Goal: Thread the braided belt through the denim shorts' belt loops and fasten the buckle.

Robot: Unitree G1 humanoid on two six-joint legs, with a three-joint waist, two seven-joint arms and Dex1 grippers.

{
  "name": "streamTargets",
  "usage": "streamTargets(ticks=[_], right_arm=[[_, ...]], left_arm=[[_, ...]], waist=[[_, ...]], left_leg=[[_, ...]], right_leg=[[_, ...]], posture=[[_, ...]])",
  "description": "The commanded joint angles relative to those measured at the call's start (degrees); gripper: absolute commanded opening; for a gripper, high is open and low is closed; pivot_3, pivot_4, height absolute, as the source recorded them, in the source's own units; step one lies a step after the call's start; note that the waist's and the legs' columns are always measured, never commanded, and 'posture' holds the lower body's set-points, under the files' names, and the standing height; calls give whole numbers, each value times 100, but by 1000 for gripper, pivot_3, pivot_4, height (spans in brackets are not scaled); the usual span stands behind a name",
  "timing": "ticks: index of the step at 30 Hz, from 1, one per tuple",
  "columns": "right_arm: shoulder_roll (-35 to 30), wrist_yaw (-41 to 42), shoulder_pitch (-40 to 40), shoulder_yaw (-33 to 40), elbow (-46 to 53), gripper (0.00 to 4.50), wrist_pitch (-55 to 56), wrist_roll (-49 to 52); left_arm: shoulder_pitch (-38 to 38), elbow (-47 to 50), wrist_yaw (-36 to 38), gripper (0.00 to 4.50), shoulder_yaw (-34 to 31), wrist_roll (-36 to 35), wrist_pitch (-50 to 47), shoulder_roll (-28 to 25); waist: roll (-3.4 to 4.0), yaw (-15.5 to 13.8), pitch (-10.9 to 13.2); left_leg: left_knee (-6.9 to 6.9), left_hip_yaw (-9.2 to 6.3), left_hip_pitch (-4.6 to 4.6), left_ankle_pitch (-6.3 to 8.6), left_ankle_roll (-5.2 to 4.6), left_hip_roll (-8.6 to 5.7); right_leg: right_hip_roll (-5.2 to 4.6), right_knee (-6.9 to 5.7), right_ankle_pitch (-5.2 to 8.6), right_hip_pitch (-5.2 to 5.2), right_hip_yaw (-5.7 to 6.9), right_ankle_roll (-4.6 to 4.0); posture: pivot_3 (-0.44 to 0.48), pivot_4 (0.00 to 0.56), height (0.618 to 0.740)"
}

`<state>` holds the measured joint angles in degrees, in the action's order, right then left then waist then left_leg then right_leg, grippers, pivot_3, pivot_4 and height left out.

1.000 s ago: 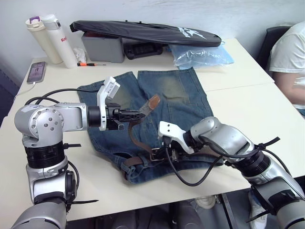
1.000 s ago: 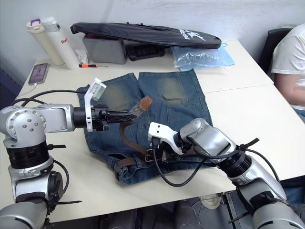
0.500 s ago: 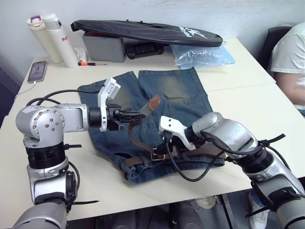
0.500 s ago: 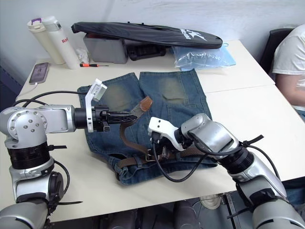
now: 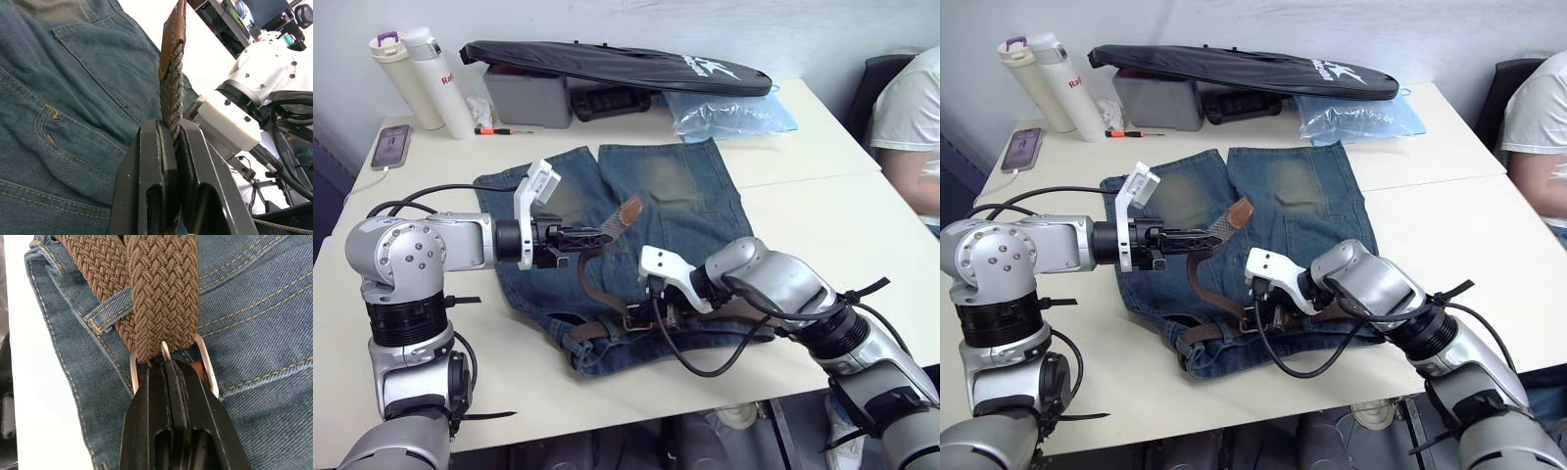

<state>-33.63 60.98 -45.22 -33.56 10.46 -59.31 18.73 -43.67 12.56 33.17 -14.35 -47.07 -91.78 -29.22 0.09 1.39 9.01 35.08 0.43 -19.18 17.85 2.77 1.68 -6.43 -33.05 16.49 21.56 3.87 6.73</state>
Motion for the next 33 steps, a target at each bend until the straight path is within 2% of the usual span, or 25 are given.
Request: streamTargets(ticks=[1,5,12,16,20,23,28,33], right_arm=[[23,-70,158,-416,-375,50,59,-299],[70,15,195,-594,-651,50,29,-349],[-126,318,183,-1103,-848,50,111,-678],[-324,323,256,-1312,-687,50,142,-962],[-419,165,364,-1425,-326,50,37,-1159],[-432,81,448,-1469,-59,50,-108,-1244],[-456,-87,526,-1506,286,50,-387,-1317],[-481,-164,543,-1552,490,50,-499,-1352]], left_arm=[[-177,29,59,0,33,-117,145,28],[-335,-85,163,0,209,-129,316,102],[-1229,-989,506,0,731,81,1118,465],[-1985,-2320,625,0,1360,883,2557,906],[-2805,-4185,549,0,1508,1626,4182,1644],[-3257,-5337,680,0,1622,2074,5125,2010],[-3864,-6996,1094,0,1857,2749,6229,2678],[-4037,-7853,1532,0,2089,3399,6657,3069]], waist=[[1,1,-1],[0,3,-26],[-6,-17,-55],[-6,-133,-56],[-8,-225,-56],[-8,-254,-56],[-11,-288,-54],[-11,-275,-55]], left_leg=[[0,0,1,0,0,0],[1,0,4,0,0,0],[10,0,8,0,0,0],[16,1,8,-2,-2,-4],[36,4,1,-2,-8,-7],[44,9,-1,-1,-12,-7],[48,9,-4,-1,-15,-8],[51,11,-6,3,-22,-10]], right_leg=[[0,0,0,0,0,0],[0,-2,0,-2,0,0],[1,6,0,-7,-1,0],[0,8,0,-8,-1,0],[0,16,-8,-10,0,1],[0,18,-14,-10,-1,3],[0,20,-16,-11,1,7],[-2,25,-18,-12,2,11]], posture=[[0,150,740],[0,150,740],[0,150,740],[0,150,740],[0,150,740],[0,150,740],[0,150,740],[0,150,740]])
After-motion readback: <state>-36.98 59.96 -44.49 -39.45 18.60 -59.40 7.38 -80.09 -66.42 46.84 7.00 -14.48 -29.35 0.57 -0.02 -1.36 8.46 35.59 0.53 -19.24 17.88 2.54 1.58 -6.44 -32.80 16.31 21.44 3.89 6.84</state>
